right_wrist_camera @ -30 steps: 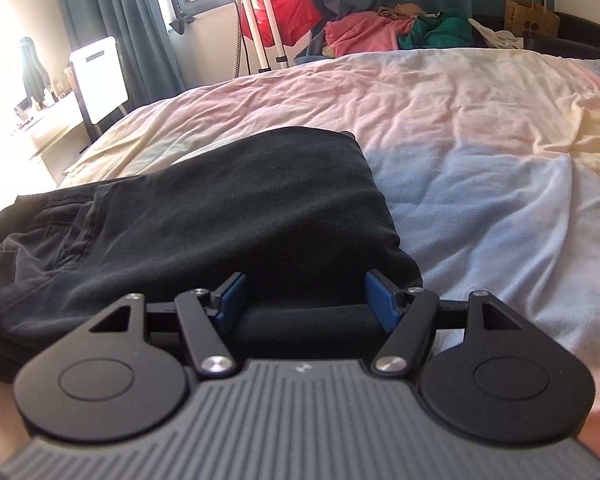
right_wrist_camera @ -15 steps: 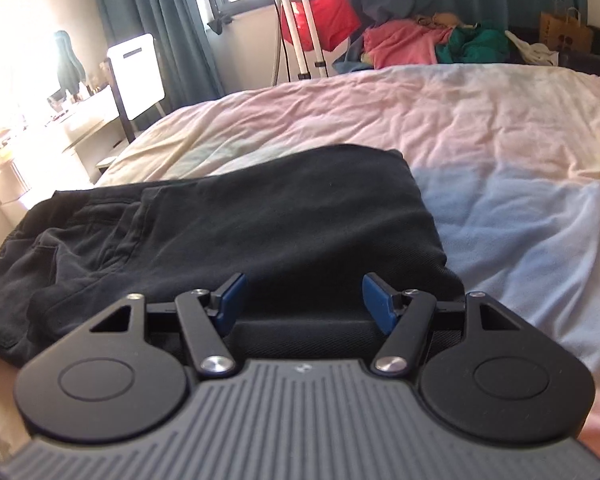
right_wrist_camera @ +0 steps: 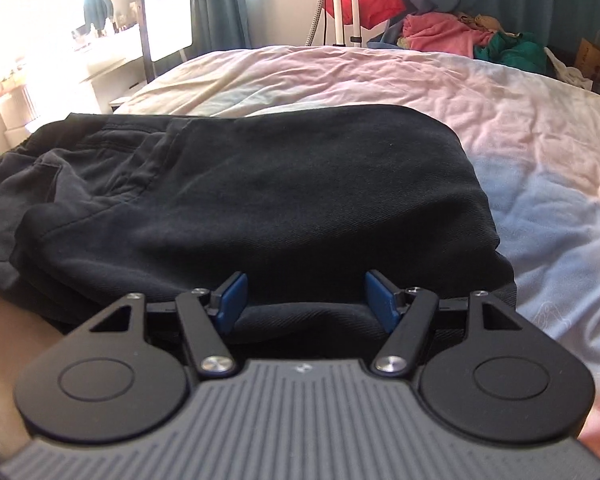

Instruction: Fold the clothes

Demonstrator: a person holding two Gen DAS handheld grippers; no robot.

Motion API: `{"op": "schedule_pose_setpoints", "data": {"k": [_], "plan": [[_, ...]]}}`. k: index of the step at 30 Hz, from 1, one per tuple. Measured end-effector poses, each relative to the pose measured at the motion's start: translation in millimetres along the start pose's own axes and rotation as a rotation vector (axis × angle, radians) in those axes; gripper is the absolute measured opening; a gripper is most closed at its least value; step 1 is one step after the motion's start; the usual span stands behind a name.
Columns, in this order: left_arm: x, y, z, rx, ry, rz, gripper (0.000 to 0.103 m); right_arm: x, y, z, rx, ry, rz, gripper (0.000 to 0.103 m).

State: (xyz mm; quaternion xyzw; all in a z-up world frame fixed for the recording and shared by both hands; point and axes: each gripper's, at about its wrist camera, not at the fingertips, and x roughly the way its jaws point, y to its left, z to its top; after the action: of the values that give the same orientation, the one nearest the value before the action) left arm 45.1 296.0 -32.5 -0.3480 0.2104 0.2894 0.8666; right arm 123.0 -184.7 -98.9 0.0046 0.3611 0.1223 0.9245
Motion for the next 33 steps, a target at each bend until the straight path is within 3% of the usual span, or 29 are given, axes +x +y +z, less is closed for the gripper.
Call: {"op": "schedule_pose_setpoints", "data": {"k": [5,9,14,18,22,25,26,29,32,33], "plan": [[-56.5,-90.3,-15.1,0.214,-0.191,-0.059,0.011,-18.5,-13.7,7.2,0.069,-0.043,0.039,0.066],[-102.1,-171.4,-49.6,0.375,-0.333,-0.143,0.011,-40.7,-33.8,17.5,0.125,-0.121,0.040,0.066],[-140.1,-263.6,-125.2,0.577,-0.462,-0.252,0.011,-67.6,-82.6,21.6,0.286,-0.220,-0.015,0.066],[-143.7,-313.5,-212.3,0.849,-0.493,-0.349,0.011,-93.3,-129.8,20.3,0.470,-0.304,-0.043,0.068],[-119.0,-327.4,-300.4,1.103,-0.402,-0.417,0.012,-121.2,-162.5,12.5,0.563,-0.388,-0.124,0.069],[-90.0,-325.6,-352.1,1.251,-0.206,-0.426,0.013,-128.4,-183.9,3.9,0.677,-0.425,-0.096,0.069],[-84.3,-322.1,-364.7,1.282,-0.181,-0.417,0.014,-125.3,-185.5,2.6,0.691,-0.420,-0.085,0.069],[-78.9,-313.7,-378.2,1.318,-0.206,-0.411,0.015,-112.7,-187.7,0.1,0.723,-0.391,-0.046,0.069],[-75.1,-313.5,-372.7,1.345,-0.164,-0.418,0.031,-96.8,-182.0,-1.2,0.744,-0.348,0.009,0.069],[-73.1,-310.2,-368.6,1.362,-0.137,-0.427,0.048,-91.6,-179.3,-1.4,0.747,-0.332,0.023,0.069]]}}
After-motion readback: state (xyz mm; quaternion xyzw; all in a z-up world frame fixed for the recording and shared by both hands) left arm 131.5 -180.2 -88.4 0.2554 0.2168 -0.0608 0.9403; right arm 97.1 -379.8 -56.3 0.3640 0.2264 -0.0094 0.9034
